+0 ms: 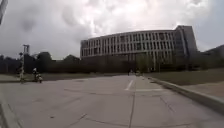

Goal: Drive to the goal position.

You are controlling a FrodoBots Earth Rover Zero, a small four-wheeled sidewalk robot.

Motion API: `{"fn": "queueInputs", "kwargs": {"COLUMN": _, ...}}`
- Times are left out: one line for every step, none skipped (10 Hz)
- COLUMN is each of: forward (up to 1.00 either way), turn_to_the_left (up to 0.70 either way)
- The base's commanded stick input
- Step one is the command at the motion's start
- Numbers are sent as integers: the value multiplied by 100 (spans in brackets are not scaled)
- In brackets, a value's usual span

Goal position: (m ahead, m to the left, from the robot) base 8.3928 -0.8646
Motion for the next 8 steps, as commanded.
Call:
{"fn": "queueInputs", "kwargs": {"forward": 70, "turn_to_the_left": 0}}
{"fn": "queueInputs", "kwargs": {"forward": 70, "turn_to_the_left": 0}}
{"fn": "queueInputs", "kwargs": {"forward": 70, "turn_to_the_left": 0}}
{"fn": "queueInputs", "kwargs": {"forward": 70, "turn_to_the_left": 0}}
{"fn": "queueInputs", "kwargs": {"forward": 70, "turn_to_the_left": 0}}
{"fn": "queueInputs", "kwargs": {"forward": 70, "turn_to_the_left": 0}}
{"fn": "queueInputs", "kwargs": {"forward": 70, "turn_to_the_left": 0}}
{"fn": "queueInputs", "kwargs": {"forward": 70, "turn_to_the_left": 0}}
